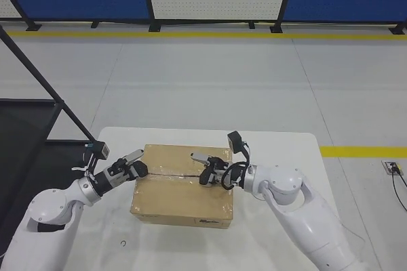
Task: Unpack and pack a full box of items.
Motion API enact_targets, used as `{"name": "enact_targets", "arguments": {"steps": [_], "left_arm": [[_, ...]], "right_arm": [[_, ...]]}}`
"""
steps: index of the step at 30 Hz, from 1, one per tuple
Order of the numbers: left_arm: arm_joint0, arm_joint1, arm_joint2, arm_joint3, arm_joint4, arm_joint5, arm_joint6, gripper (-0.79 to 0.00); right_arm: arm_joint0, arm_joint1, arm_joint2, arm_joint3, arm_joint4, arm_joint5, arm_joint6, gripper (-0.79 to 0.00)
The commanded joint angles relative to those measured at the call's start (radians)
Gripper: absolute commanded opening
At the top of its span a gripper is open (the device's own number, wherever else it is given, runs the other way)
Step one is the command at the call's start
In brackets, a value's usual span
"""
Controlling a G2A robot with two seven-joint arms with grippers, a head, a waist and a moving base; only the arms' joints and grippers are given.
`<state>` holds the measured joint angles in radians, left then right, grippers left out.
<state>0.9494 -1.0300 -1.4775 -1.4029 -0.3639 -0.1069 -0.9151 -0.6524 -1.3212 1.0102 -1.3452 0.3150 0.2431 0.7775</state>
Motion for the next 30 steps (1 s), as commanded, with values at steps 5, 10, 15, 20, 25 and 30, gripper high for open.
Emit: {"name": "enact_targets", "arguments": {"steps": [5, 10, 15, 20, 25, 30], "left_arm": [[-0.009, -0.001, 0.018, 0.015, 0.005, 0.002, 0.007, 0.0], [-0.004, 0.001, 0.016, 0.018, -0.006, -0.002, 0.001, 0.0], [-0.002, 0.002, 0.017, 0.026, -0.018, -0.003, 0.001, 0.0], [-0.01, 0.001, 0.024, 0.031, -0.032, -0.003, 0.002, 0.0], [-0.017, 0.001, 0.029, 0.036, -0.039, -0.004, 0.002, 0.0], [-0.02, 0.001, 0.033, 0.042, -0.046, -0.006, 0.005, 0.0]], "right_arm": [[0.006, -0.001, -0.003, -0.019, -0.007, -0.002, 0.005, -0.76], [0.017, -0.006, -0.027, -0.084, -0.032, 0.019, -0.011, -0.785], [0.047, -0.016, -0.064, -0.088, -0.076, 0.063, -0.061, -0.785], [0.046, -0.018, -0.061, -0.089, -0.079, 0.064, -0.087, -0.785], [0.039, -0.019, -0.068, -0.088, -0.081, 0.067, -0.089, -0.785], [0.092, -0.057, -0.17, -0.02, -0.061, 0.136, -0.15, -0.785]]}}
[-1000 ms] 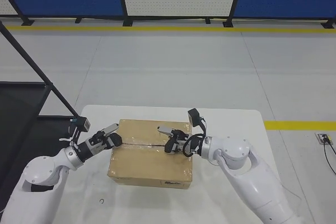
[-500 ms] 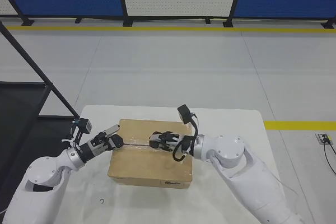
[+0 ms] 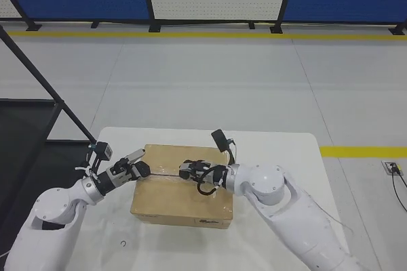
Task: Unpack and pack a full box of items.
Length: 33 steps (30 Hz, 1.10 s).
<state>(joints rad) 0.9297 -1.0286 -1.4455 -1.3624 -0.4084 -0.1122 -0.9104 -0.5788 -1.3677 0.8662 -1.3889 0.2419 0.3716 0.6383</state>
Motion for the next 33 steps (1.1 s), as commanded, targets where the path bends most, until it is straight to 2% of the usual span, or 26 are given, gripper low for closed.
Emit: {"name": "enact_targets", "arguments": {"steps": [1, 7, 11, 18, 25, 33], "left_arm": [[0.0, 0.0, 0.001, 0.002, -0.002, -0.001, 0.002, 0.0], [0.005, 0.002, -0.003, 0.009, -0.007, -0.004, 0.006, 0.0], [0.009, 0.006, -0.018, 0.017, -0.014, -0.008, -0.007, 0.0], [0.023, 0.012, -0.04, 0.013, -0.017, -0.009, -0.016, 0.0], [0.032, 0.015, -0.048, 0.007, -0.028, -0.013, -0.014, 0.0], [0.031, 0.013, -0.031, -0.009, -0.038, -0.008, 0.001, 0.0]], "right_arm": [[0.035, -0.021, -0.05, 0.05, 0.017, 0.013, -0.022, -0.785], [0.116, -0.082, -0.149, 0.177, 0.052, -0.006, -0.085, -0.785], [0.138, -0.106, -0.171, 0.229, 0.063, -0.041, -0.108, -0.785], [0.184, -0.141, -0.21, 0.31, 0.053, -0.01, -0.09, -0.785], [0.195, -0.152, -0.215, 0.315, 0.015, 0.032, -0.068, -0.785], [0.153, -0.133, -0.174, 0.221, -0.054, 0.136, -0.073, -0.785]]}}
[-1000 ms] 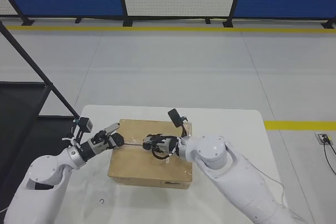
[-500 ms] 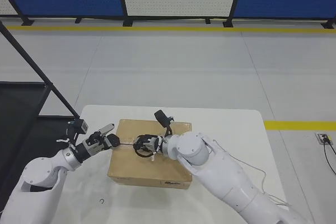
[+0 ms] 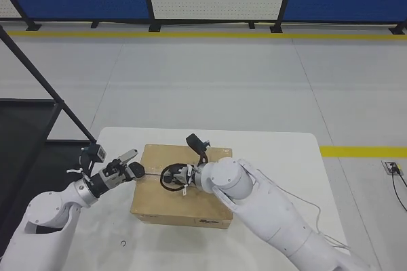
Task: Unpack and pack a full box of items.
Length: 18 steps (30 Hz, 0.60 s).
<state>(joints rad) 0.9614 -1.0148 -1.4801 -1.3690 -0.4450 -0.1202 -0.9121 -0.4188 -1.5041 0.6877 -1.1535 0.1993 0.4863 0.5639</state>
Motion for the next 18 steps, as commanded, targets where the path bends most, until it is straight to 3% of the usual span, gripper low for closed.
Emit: {"name": "enact_targets", "arguments": {"steps": [1, 7, 18], "left_arm": [[-0.001, -0.001, 0.007, -0.004, -0.002, 0.0, 0.006, 0.0], [-0.001, -0.001, 0.008, -0.017, -0.008, -0.002, 0.017, 0.0], [0.055, 0.017, -0.104, -0.053, -0.042, -0.012, 0.02, 0.0]], "right_arm": [[-0.012, 0.007, 0.011, -0.028, -0.021, 0.037, 0.003, -0.785], [-0.039, 0.025, 0.046, -0.075, -0.078, 0.125, 0.016, -0.785], [-0.129, 0.076, 0.168, -0.204, -0.155, 0.193, 0.06, -0.785]]}}
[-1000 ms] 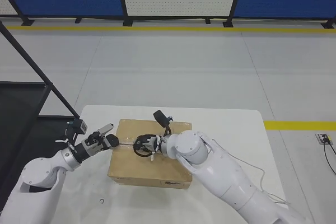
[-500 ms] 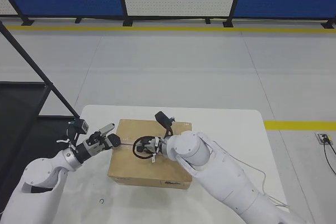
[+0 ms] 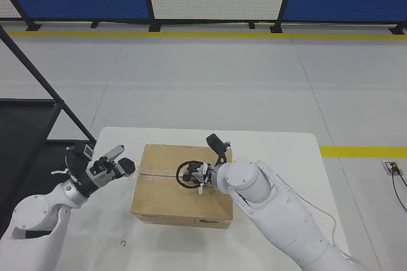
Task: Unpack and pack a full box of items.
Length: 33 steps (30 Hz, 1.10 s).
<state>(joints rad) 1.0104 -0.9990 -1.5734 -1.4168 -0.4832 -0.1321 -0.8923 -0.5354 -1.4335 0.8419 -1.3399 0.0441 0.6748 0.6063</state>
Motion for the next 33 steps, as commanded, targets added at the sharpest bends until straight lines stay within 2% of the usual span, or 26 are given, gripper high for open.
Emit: {"name": "enact_targets", "arguments": {"steps": [1, 11, 20, 33], "left_arm": [[0.01, 0.003, -0.02, -0.01, -0.008, -0.001, 0.001, 0.0], [0.059, 0.017, -0.108, -0.058, -0.037, -0.011, -0.002, 0.0], [0.082, 0.024, -0.143, -0.076, -0.048, -0.008, -0.009, 0.0], [0.087, 0.032, -0.158, -0.079, -0.057, -0.02, -0.031, 0.0]], "right_arm": [[-0.022, 0.012, 0.027, -0.029, -0.009, 0.008, 0.027, -0.785], [-0.111, 0.06, 0.144, -0.109, -0.076, 0.085, 0.074, -0.785], [-0.199, 0.094, 0.237, -0.211, -0.106, 0.123, 0.09, -0.785], [-0.38, 0.132, 0.403, -0.442, -0.081, 0.088, 0.047, -0.785]]}}
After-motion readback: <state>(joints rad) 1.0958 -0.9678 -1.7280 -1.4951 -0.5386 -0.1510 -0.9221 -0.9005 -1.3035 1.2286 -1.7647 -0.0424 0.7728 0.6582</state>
